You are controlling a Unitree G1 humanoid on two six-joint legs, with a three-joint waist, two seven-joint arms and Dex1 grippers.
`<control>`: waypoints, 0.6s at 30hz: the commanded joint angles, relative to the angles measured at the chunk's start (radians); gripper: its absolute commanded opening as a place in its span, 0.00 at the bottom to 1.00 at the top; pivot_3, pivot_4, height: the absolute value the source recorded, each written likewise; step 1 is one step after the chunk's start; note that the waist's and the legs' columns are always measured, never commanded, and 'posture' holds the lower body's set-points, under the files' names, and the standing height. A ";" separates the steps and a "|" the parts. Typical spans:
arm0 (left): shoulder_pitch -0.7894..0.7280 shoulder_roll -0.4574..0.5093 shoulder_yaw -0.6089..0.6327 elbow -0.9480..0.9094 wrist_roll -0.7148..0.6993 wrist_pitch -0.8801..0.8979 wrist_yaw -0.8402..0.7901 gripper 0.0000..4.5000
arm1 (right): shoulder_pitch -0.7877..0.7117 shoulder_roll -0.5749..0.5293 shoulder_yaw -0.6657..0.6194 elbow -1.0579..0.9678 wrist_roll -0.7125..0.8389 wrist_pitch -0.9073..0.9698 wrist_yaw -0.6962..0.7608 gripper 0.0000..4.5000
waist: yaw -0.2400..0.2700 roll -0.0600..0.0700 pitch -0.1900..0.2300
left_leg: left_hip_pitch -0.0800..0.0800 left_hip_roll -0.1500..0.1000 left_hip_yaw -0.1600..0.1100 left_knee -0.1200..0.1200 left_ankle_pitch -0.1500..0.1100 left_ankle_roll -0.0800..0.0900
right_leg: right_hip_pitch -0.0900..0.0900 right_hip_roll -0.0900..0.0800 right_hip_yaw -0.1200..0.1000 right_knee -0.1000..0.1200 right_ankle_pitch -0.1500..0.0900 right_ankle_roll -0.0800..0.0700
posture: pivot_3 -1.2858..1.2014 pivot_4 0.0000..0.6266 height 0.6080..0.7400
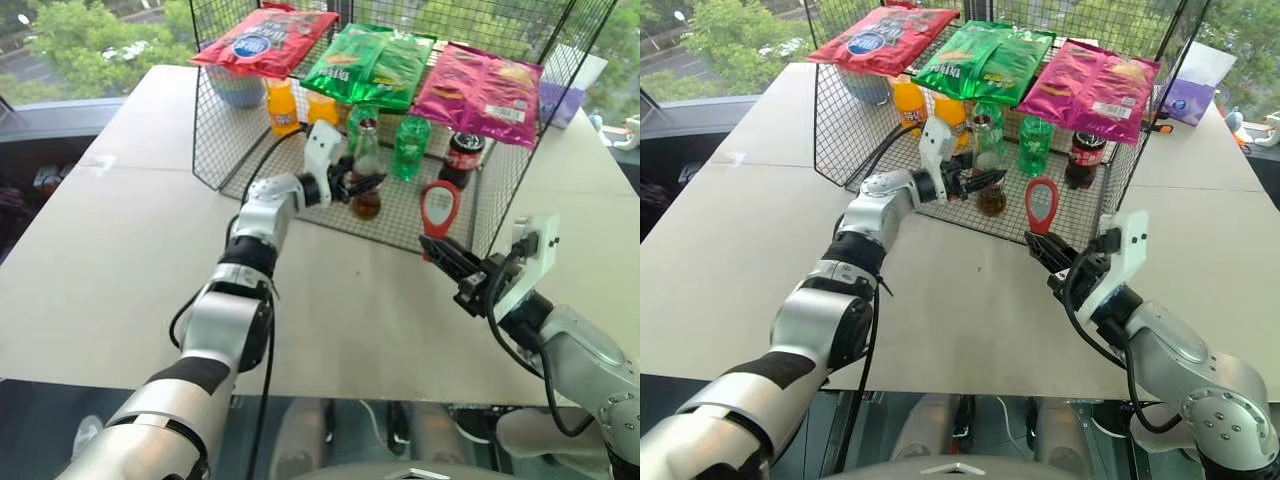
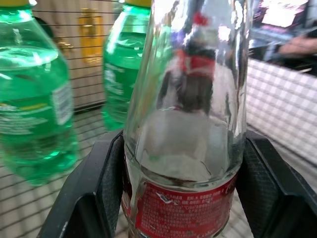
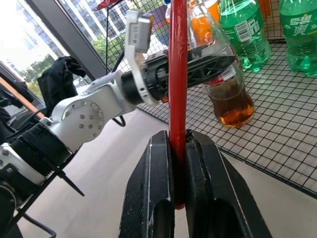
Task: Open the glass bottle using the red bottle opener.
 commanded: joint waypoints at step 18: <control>0.345 0.095 -0.098 -0.570 -0.062 0.129 -0.170 0.97 | -0.042 -0.084 0.018 0.010 -0.201 0.025 0.073 0.00 | 0.001 0.001 0.000 | 0.003 0.000 0.000 0.003 0.000 0.000 | 0.002 0.001 0.002 0.001 -0.001 -0.002 | 0.52 0.24 1.00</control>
